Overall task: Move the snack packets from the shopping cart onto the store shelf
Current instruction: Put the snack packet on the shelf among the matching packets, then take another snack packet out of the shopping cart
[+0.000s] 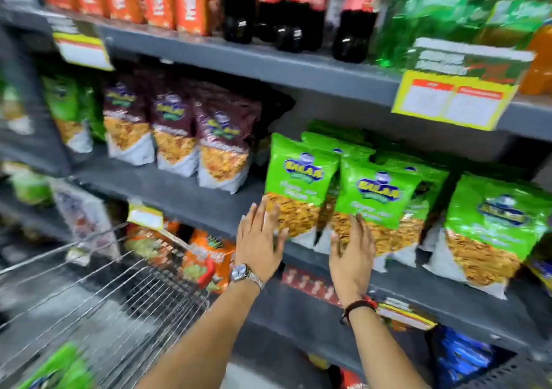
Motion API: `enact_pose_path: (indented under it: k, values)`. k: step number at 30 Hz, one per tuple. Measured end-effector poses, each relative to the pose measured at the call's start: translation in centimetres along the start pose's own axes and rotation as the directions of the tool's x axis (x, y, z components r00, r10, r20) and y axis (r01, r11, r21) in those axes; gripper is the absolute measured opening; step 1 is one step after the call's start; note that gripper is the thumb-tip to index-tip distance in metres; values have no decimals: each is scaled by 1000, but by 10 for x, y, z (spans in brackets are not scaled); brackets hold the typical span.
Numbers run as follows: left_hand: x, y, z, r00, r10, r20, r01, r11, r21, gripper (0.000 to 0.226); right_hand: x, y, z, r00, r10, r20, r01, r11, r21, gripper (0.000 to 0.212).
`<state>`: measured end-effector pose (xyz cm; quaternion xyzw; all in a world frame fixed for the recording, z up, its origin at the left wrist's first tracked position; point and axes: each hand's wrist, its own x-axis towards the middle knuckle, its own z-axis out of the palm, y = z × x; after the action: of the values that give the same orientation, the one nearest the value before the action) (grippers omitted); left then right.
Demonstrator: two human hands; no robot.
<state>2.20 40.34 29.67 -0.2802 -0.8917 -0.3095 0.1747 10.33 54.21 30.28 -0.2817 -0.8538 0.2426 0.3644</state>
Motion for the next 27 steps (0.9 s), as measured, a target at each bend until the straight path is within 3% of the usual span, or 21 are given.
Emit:
enact_pose_path:
  k: [3, 5, 11, 16, 18, 21, 25, 27]
  values:
    - [-38, -69, -35, 980, -194, 50, 187, 975, 121, 59, -32, -45, 46, 958, -185, 218, 183, 983, 28, 55]
    - [-66, -117, -63, 935, -342, 90, 325, 931, 166, 69, -55, -77, 81, 887, -296, 356, 287, 955, 79, 52]
    - [-157, -255, -111, 734, -677, 46, 644, 717, 268, 64, -137, -168, 199, 535, -526, 661, 502, 827, 252, 47]
    - [-227, -349, -110, 483, -873, 68, 841, 484, 242, 71, -212, -198, 301, 258, -468, 845, 491, 817, 302, 46]
    - [-258, -385, -100, 340, -933, 120, 908, 358, 215, 72, -245, -200, 337, 111, -369, 923, 528, 809, 260, 47]
    - [-288, -411, -83, 191, -961, 199, 967, 219, 130, 80, -289, -194, 374, -73, -198, 977, 525, 825, 207, 53]
    - [-313, -441, -47, 3, -945, 326, 1000, -8, -31, 80, -337, -179, 413, -166, -29, 986, 398, 913, 94, 57]
    - [-334, -461, -19, -96, -929, 357, 985, -140, -100, 84, -357, -166, 429, -199, 48, 979, 278, 960, 10, 72]
